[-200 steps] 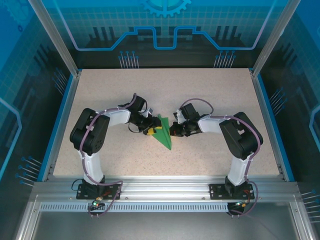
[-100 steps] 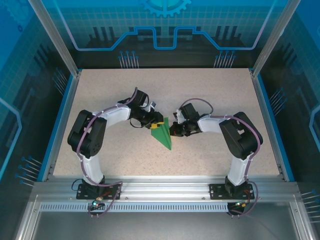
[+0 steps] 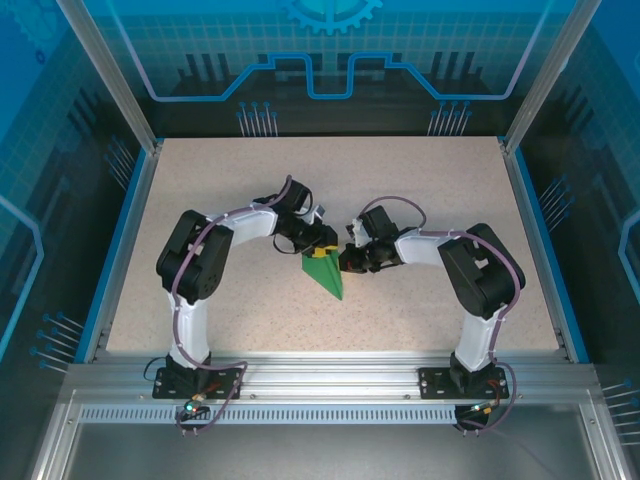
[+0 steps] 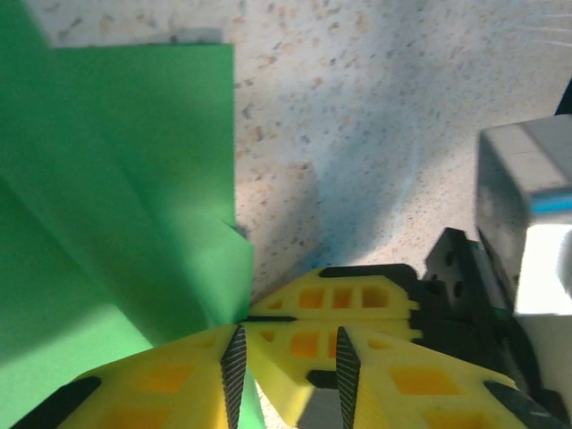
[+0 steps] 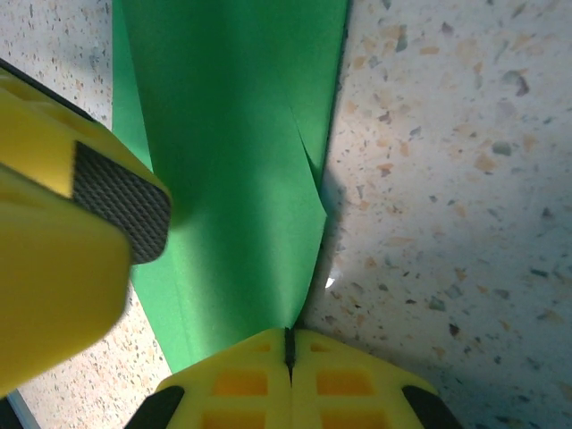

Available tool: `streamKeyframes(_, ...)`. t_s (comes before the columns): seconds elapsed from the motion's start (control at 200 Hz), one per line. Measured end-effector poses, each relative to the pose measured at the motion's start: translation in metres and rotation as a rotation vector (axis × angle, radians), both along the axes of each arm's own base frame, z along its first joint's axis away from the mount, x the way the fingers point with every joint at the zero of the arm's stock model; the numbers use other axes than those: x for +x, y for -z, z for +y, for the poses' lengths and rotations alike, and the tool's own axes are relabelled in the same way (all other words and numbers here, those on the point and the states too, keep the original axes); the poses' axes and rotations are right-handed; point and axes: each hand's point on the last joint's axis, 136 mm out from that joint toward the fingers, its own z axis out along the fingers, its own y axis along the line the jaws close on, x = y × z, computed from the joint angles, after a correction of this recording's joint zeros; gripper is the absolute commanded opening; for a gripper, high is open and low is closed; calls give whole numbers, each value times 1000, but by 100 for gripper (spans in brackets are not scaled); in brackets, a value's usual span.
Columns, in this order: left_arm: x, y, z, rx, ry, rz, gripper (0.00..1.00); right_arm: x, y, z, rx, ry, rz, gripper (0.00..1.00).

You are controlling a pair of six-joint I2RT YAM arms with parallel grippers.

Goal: Fold a paper plane with a square sheet of paper (fold left side to right side)
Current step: Fourth fold the wing at the center of the table.

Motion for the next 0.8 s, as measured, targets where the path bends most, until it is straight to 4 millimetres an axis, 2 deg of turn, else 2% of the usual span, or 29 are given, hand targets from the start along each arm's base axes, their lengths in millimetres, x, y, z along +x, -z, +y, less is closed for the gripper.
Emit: streamKeyframes(0.795, -6, 24, 19, 128, -17, 20, 19, 0, 0, 0, -16, -12, 1, 0)
